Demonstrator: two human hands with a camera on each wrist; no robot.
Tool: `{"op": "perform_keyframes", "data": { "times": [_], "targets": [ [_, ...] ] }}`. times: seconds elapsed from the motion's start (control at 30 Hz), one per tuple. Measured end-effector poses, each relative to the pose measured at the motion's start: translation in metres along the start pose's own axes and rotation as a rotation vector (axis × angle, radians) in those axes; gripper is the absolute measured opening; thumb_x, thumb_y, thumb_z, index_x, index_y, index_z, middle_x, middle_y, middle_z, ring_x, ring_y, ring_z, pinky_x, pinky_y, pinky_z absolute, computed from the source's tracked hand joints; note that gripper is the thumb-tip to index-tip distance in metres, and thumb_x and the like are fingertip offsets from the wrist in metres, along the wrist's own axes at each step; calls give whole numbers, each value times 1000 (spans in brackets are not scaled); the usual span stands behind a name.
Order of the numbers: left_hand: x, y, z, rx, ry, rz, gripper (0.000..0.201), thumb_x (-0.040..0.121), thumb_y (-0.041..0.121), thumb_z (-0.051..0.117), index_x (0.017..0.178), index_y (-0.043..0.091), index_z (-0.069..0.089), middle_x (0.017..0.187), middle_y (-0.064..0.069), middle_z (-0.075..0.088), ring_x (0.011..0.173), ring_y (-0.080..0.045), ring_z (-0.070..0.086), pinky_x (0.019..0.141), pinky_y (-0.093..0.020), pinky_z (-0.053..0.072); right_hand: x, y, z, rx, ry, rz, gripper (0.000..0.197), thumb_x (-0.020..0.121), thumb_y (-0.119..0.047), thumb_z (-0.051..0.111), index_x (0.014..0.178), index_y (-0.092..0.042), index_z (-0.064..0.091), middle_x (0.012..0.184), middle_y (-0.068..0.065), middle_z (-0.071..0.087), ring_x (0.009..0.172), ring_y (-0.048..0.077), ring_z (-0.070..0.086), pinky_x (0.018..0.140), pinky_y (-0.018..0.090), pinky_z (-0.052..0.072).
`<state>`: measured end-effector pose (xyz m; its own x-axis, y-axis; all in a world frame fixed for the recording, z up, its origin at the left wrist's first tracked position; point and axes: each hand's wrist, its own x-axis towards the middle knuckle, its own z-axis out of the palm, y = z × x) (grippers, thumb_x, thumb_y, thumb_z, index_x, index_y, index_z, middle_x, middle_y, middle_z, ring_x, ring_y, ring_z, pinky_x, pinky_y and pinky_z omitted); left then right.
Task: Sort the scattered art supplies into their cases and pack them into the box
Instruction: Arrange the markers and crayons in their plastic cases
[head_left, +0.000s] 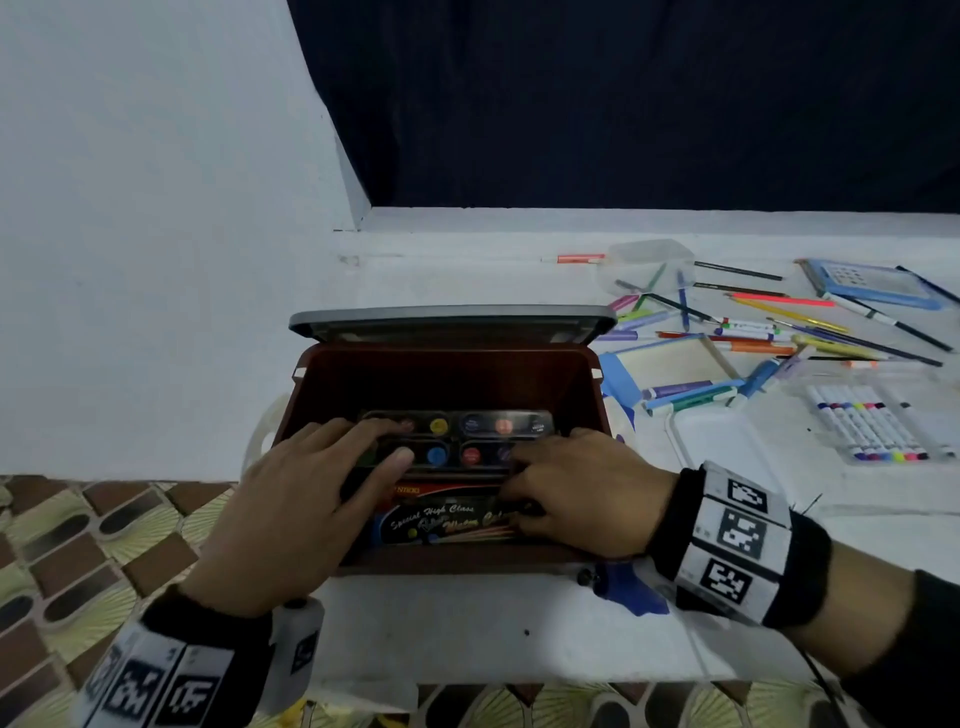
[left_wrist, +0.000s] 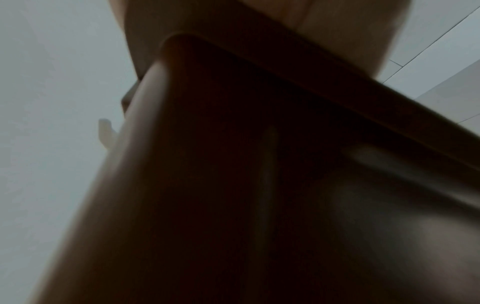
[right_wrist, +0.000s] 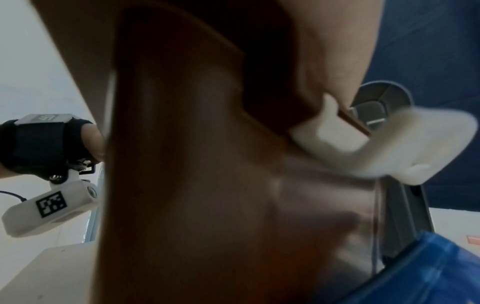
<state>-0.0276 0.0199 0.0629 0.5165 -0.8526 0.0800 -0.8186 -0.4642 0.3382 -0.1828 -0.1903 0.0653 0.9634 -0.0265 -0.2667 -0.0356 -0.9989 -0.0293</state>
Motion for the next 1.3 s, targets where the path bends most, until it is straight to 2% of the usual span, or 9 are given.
{"op": "perform_keyframes", "data": {
  "times": [0.17, 0.37, 0.5, 0.63, 0.73, 0.87, 1.0, 1.13, 1.3],
  "targets": [
    [-2, 3, 0, -41, -12, -3, 55, 96, 69, 20, 134, 41, 46, 111, 17, 56, 99, -9, 58, 81, -32, 52, 0, 0, 3, 16, 53, -15, 31, 93, -47, 45, 116, -31, 59, 108, 0, 68, 100, 24, 64, 80, 36, 51],
    [-4, 19, 0, -145, 95, 43, 37, 101, 52, 42, 134, 39, 50, 112, 15, 58, 93, -10, 63, 74, -32, 57, -15, 10, 13, 459, 490, -68, 27, 94, -24, 57, 120, -19, 65, 113, 0, 63, 105, 18, 57, 90, 36, 47],
    [3, 57, 8, -228, 150, 129, 37, 101, 53, 38, 128, 36, 57, 111, 20, 59, 93, -5, 62, 75, -29, 54, -40, 30, 8, 544, 656, -46, 23, 93, -16, 59, 115, -16, 67, 106, -2, 61, 99, 14, 55, 88, 27, 43],
    [19, 106, 19, -292, 210, 181, 23, 97, 49, 44, 107, 36, 61, 81, 24, 60, 68, 7, 58, 59, -6, 38, -79, 58, 11, 555, 690, -9, 19, 96, -18, 55, 112, -18, 65, 100, -5, 61, 94, 11, 56, 83, 31, 47],
    [30, 145, 32, -339, 253, 195, 12, 101, 41, 51, 97, 34, 60, 61, 7, 55, 48, -4, 51, 47, -11, 31, -117, 85, 24, 590, 729, 36, 14, 95, -16, 59, 107, -19, 65, 91, -6, 61, 85, 10, 57, 77, 33, 49],
    [41, 200, 53, -355, 235, 204, 10, 101, 40, 52, 94, 35, 59, 61, 2, 55, 54, -13, 57, 52, -19, 40, -171, 133, 52, 636, 717, 113, 11, 94, -20, 61, 103, -23, 66, 86, -13, 62, 81, 4, 58, 77, 24, 48],
    [49, 258, 76, -426, 275, 148, 19, 95, 49, 54, 91, 33, 62, 58, -1, 50, 51, -14, 49, 49, -16, 36, -226, 188, 79, 657, 676, 197, 11, 93, -21, 63, 102, -27, 66, 84, -15, 62, 83, 4, 60, 75, 17, 46],
    [63, 306, 109, -514, 277, 74, 27, 94, 51, 57, 94, 25, 64, 59, -7, 47, 54, -21, 44, 54, -30, 38, -272, 237, 97, 680, 695, 279, 14, 90, -16, 66, 95, -29, 67, 81, -15, 65, 82, 4, 62, 73, 15, 47],
    [92, 341, 151, -534, 241, -7, 8, 91, 33, 64, 86, 27, 65, 56, -3, 44, 50, -7, 39, 55, -29, 40, -297, 289, 108, 702, 680, 362, 15, 89, -13, 66, 88, -28, 66, 78, -11, 66, 77, 9, 63, 67, 11, 44]
  ]
}}
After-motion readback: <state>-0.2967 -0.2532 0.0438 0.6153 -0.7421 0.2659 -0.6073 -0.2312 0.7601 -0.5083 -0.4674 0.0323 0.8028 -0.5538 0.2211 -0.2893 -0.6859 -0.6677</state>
